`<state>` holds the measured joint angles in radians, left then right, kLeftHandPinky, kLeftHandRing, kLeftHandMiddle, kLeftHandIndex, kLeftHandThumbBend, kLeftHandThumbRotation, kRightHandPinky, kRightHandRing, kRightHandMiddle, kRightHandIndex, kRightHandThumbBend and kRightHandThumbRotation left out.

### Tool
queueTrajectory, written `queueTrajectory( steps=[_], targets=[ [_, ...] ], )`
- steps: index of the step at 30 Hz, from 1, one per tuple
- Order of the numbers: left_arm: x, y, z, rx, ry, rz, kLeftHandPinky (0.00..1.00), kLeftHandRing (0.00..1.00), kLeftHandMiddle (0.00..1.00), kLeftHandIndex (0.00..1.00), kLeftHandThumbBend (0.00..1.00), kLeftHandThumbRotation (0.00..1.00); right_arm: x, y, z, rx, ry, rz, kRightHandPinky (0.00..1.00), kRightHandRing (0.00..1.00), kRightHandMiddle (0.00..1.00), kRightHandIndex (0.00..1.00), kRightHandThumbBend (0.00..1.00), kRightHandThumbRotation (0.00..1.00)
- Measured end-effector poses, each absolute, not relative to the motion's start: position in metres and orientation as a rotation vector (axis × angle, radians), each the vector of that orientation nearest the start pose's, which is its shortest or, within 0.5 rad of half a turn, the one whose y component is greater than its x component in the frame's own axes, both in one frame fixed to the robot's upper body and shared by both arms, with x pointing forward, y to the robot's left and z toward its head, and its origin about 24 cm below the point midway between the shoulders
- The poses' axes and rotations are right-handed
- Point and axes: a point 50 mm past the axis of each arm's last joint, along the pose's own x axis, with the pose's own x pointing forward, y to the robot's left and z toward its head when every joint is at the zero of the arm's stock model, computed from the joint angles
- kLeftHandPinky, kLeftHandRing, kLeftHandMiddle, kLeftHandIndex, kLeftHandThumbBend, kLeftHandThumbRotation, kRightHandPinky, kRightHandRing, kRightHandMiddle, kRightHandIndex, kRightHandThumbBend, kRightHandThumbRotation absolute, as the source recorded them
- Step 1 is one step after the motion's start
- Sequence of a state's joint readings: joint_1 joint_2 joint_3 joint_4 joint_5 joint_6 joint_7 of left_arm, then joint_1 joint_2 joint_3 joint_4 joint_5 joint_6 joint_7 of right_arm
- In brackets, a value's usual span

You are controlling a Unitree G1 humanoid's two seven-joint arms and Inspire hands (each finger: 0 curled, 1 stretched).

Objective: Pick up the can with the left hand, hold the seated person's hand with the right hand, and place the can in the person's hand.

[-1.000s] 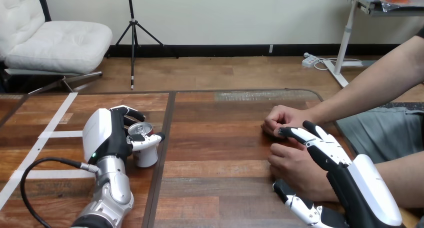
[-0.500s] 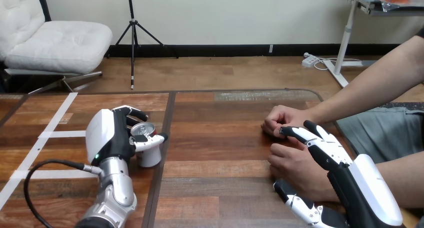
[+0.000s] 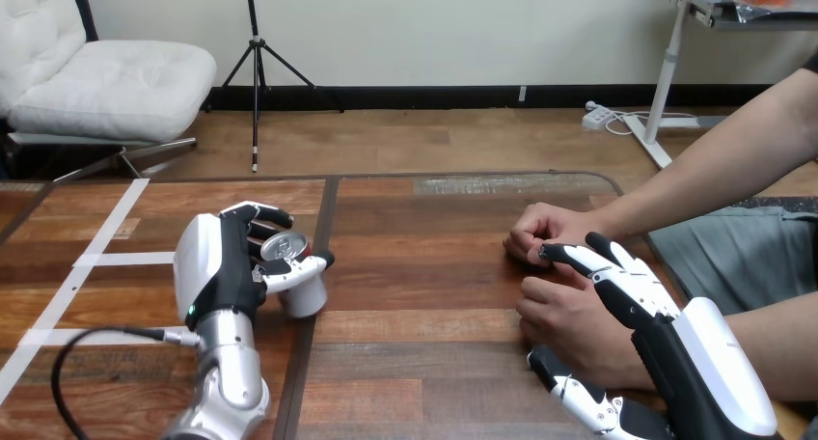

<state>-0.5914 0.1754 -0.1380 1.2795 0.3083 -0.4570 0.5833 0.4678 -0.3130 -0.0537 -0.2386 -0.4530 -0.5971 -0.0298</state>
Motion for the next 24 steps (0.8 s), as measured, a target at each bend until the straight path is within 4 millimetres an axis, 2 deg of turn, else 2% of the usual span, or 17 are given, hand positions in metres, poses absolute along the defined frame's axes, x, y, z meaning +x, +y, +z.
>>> queueTrajectory(
  steps=[10,24],
  targets=[
    [0.31,0.173,-0.012,0.475,-0.008,0.271,0.42,0.44,0.5,0.55,0.73,0.0,0.15,-0.191,0.061,-0.746,-0.341,0.183,1.0,0.98,0.9,0.87,0.47,0.54],
    [0.303,0.163,0.003,0.359,-0.174,0.233,0.41,0.45,0.5,0.55,0.73,0.0,0.151,-0.191,0.061,-0.745,-0.342,0.183,1.0,0.98,0.9,0.87,0.48,0.54]
  ],
)
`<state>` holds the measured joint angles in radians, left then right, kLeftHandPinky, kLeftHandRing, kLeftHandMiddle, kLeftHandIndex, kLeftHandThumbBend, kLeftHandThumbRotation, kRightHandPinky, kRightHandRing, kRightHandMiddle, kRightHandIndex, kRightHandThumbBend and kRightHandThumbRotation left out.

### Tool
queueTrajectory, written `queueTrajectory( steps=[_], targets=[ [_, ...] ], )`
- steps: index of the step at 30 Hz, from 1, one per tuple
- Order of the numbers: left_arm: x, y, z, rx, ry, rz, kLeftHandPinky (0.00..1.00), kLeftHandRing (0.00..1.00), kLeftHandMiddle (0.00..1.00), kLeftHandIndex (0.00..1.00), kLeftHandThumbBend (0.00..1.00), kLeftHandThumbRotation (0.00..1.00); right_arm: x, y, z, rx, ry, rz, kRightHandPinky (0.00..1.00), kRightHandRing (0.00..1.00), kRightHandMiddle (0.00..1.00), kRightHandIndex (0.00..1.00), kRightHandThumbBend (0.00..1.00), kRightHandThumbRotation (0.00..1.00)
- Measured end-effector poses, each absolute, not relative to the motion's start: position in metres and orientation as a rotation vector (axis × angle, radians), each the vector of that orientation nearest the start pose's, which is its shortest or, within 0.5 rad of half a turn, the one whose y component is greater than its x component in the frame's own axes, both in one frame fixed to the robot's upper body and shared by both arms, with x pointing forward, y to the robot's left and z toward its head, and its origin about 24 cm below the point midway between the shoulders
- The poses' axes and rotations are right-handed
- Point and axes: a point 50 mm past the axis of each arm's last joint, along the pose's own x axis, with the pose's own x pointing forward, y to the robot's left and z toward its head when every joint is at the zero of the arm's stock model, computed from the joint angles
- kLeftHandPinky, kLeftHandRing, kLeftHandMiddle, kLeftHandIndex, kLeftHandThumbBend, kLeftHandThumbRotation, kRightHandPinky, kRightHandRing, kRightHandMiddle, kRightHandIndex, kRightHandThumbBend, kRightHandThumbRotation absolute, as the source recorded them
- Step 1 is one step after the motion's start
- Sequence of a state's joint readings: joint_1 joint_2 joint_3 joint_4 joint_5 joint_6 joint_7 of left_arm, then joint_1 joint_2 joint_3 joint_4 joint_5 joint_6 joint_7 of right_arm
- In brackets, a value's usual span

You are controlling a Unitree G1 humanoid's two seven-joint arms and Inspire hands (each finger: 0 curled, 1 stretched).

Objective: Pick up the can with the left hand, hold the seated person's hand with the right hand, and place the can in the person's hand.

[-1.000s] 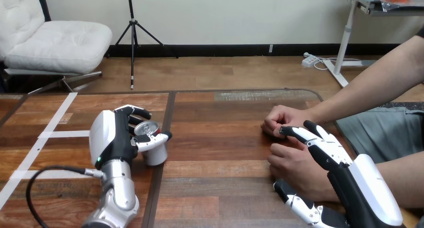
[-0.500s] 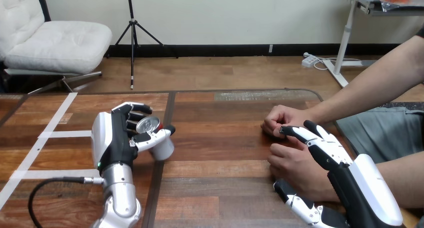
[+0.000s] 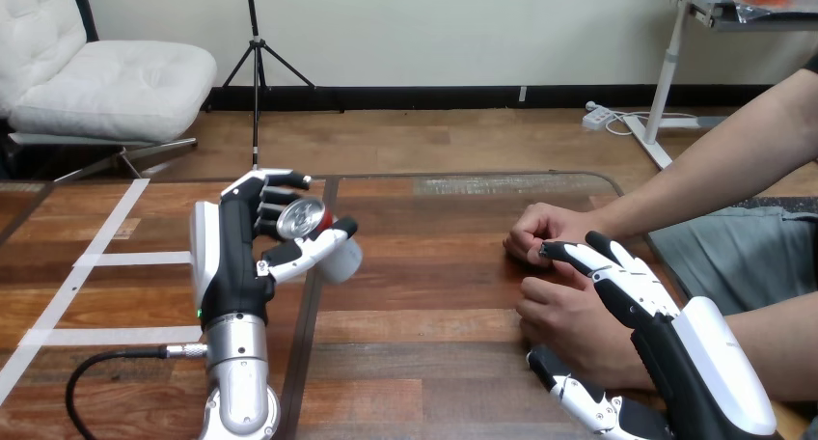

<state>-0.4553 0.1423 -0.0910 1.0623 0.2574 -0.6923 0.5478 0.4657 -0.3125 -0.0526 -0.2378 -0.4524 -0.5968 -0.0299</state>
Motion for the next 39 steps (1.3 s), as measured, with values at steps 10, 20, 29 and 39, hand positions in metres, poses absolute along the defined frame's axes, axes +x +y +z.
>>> queueTrajectory(
  steps=[10,20,29,39],
  targets=[
    [0.295,0.158,0.012,0.311,-0.267,0.185,0.42,0.44,0.49,0.55,0.73,0.0,0.151,-0.191,0.06,-0.747,-0.338,0.184,1.0,0.98,0.9,0.87,0.48,0.54],
    [0.282,0.154,0.014,0.28,-0.305,0.143,0.43,0.44,0.48,0.54,0.72,0.0,0.151,-0.191,0.059,-0.761,-0.328,0.185,1.0,0.98,0.92,0.88,0.49,0.53],
    [0.267,0.148,0.013,0.249,-0.321,0.098,0.43,0.44,0.48,0.53,0.73,0.0,0.152,-0.192,0.056,-0.822,-0.306,0.186,1.0,0.98,0.93,0.91,0.53,0.5],
    [0.253,0.141,0.013,0.194,-0.326,0.06,0.43,0.43,0.47,0.53,0.74,0.0,0.156,-0.198,0.056,-0.97,-0.252,0.171,1.0,1.0,0.97,0.97,0.64,0.34]
  ],
)
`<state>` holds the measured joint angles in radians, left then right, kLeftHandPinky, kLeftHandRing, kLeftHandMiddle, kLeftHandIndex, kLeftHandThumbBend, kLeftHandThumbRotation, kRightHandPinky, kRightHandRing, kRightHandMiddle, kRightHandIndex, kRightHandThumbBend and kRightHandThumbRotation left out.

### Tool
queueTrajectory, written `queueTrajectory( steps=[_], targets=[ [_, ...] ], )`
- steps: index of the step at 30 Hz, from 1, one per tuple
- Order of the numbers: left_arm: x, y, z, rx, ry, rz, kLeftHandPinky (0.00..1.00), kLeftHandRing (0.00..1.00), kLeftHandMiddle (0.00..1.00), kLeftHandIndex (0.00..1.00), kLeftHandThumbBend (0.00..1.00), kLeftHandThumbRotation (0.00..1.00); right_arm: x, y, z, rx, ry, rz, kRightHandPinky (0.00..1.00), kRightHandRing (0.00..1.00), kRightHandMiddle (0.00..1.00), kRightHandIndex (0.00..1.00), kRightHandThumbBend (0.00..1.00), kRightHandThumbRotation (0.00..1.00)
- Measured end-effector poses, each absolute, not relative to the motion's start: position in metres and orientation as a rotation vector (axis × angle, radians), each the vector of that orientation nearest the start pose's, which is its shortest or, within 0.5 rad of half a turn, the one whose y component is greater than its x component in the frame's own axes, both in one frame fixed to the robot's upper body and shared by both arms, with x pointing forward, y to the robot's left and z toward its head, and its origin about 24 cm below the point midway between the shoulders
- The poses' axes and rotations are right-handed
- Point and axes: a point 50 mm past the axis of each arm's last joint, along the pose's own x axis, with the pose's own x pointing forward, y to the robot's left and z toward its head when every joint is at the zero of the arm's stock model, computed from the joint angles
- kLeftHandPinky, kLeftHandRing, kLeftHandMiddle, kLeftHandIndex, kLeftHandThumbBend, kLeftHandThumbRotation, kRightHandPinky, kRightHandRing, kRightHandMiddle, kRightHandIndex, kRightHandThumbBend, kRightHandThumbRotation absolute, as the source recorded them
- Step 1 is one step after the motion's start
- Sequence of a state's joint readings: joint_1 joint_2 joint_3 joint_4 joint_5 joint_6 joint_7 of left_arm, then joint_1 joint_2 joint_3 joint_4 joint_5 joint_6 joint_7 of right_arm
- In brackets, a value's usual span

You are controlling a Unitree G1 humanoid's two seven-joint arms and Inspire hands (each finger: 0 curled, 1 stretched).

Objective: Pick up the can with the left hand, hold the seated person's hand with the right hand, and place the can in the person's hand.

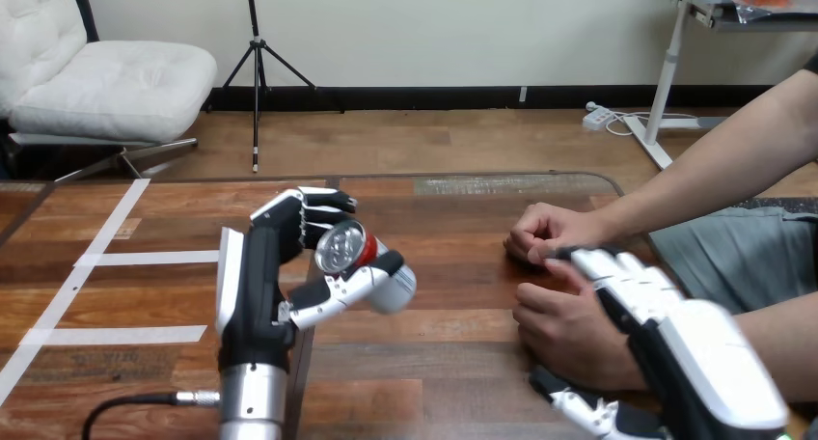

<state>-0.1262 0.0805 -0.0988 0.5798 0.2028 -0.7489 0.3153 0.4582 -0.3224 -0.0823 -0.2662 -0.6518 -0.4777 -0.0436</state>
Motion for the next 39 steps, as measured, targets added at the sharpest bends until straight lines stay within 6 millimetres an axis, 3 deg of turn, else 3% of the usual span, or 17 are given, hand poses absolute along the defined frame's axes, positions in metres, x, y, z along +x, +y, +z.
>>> queueTrajectory(
  steps=[17,39],
  targets=[
    [0.248,0.132,0.018,0.166,-0.357,0.006,0.43,0.43,0.47,0.53,0.75,0.0,0.173,-0.223,0.075,-1.279,-0.138,0.15,1.0,1.0,1.0,0.99,0.81,0.16],
    [0.241,0.129,0.014,0.153,-0.349,0.002,0.42,0.43,0.47,0.53,0.73,0.0,0.185,-0.246,0.083,-1.479,0.051,0.156,1.0,1.0,1.0,0.98,0.86,0.17]
  ],
)
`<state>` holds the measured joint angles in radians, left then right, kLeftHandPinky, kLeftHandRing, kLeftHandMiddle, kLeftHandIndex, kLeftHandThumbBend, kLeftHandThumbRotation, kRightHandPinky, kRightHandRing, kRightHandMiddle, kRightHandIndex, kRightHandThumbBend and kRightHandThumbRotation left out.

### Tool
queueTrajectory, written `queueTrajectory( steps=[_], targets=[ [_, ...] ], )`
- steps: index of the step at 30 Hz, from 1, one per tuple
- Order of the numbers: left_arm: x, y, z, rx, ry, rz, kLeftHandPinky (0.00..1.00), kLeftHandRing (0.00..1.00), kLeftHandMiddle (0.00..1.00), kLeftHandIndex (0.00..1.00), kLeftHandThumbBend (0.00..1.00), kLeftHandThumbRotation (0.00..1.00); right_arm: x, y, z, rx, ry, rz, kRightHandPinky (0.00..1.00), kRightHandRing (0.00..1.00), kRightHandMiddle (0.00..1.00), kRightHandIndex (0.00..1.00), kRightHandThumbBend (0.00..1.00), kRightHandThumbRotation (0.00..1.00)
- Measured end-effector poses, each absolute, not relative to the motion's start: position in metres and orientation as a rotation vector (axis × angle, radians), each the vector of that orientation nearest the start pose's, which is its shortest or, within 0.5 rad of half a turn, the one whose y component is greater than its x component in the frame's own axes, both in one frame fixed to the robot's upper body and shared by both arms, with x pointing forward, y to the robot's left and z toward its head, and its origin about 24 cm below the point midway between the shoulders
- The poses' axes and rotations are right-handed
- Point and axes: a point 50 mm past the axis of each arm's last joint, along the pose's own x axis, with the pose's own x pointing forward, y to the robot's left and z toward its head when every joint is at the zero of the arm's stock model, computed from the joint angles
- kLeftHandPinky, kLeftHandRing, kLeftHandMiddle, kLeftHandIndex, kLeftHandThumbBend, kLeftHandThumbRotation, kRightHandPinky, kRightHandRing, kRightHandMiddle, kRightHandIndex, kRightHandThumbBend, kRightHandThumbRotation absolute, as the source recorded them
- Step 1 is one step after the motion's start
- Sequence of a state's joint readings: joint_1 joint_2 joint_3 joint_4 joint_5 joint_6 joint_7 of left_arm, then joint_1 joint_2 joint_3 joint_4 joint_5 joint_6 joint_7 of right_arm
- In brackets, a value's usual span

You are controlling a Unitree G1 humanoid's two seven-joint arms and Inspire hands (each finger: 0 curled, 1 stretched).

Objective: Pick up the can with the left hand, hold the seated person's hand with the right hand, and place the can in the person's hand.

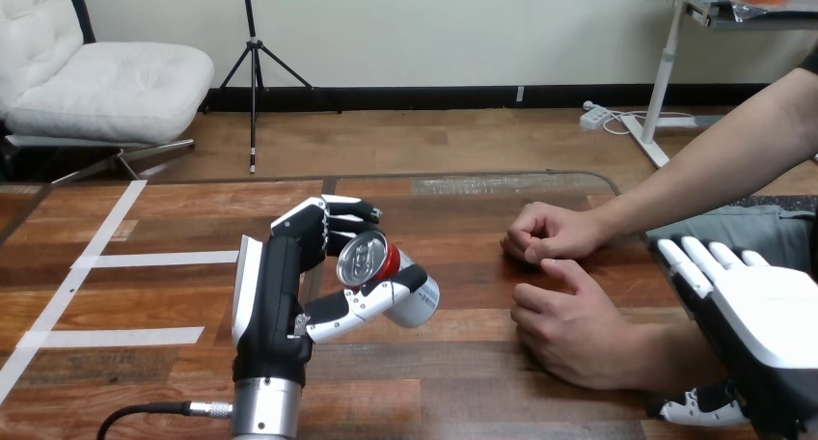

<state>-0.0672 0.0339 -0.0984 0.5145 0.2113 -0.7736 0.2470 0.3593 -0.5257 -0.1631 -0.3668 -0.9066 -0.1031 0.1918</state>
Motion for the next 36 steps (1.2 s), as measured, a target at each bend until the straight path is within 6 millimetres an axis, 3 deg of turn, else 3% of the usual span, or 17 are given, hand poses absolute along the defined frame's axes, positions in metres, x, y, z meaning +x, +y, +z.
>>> queueTrajectory(
  steps=[20,36],
  targets=[
    [0.237,0.129,0.011,0.154,-0.34,-0.007,0.42,0.43,0.47,0.53,0.72,0.0,0.202,-0.249,0.085,-1.601,0.157,0.273,1.0,1.0,0.96,0.94,0.87,0.16],
    [0.237,0.131,0.012,0.147,-0.344,-0.015,0.42,0.43,0.47,0.52,0.71,0.0,0.218,-0.251,0.081,-1.63,0.194,0.32,1.0,0.93,0.89,0.85,0.89,0.14]
  ],
)
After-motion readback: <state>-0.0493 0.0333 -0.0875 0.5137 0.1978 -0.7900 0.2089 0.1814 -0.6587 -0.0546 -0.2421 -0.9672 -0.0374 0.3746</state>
